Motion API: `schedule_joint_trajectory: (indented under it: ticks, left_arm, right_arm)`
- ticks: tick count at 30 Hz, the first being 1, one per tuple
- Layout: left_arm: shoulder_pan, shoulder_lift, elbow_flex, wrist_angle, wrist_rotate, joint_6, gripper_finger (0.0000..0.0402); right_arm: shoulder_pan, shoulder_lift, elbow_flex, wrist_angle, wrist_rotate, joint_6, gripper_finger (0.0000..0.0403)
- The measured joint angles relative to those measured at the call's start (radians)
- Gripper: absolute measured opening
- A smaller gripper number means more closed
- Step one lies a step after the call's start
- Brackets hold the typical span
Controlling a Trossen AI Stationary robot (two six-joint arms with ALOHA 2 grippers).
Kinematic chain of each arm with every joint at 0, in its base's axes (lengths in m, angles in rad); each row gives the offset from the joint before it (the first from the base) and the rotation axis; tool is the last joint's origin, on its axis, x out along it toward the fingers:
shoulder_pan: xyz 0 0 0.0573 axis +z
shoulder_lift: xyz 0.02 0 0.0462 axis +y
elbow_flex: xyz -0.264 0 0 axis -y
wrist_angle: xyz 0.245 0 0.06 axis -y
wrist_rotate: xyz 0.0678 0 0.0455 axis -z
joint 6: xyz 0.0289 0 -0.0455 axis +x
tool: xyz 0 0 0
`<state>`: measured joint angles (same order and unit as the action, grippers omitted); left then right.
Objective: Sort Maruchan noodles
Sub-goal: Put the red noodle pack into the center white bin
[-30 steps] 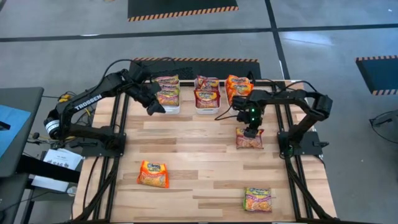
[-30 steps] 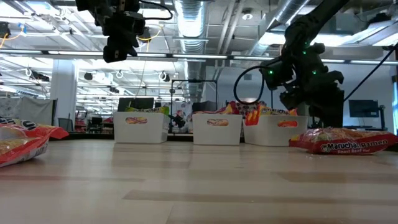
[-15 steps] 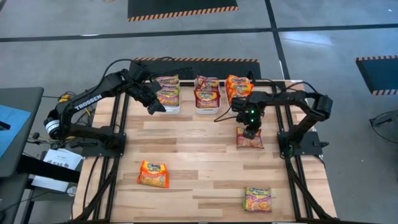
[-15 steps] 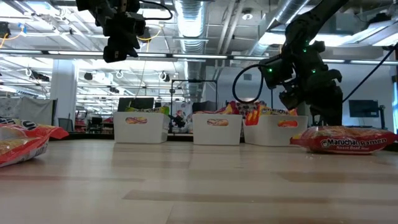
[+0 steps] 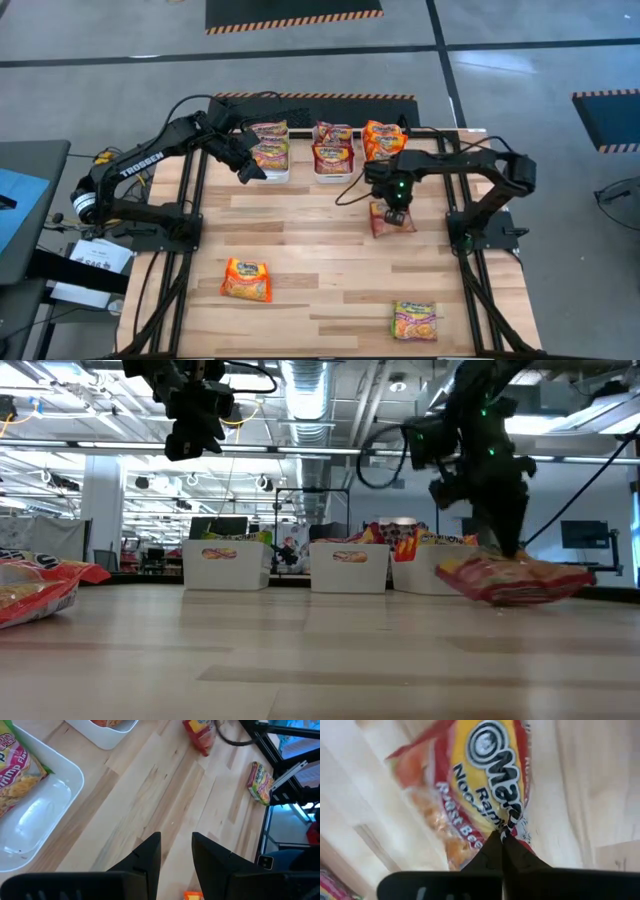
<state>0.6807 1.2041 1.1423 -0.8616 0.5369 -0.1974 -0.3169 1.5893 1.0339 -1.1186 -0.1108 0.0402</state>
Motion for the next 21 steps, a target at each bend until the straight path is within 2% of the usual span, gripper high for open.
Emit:
schedule_joint_trajectory:
  ticks: [11,16,21]
  left_arm:
    - [0.0,0.0,0.0,0.0,0.0,-0.019,0.0095]
    - [0.0,0.0,0.0,0.0,-0.002,-0.026,0.0095]
    - [0.0,0.0,0.0,0.0,-0.003,-0.035,0.0095]
  right_arm:
    - [0.025,-0.038,0.252,0.039,0.119,0.0,0.0001]
    - [-0.001,-0.038,0.354,0.137,0.121,-0.04,0.0001]
    - [-0.049,-0.034,0.383,0.296,0.149,-0.095,0.0001]
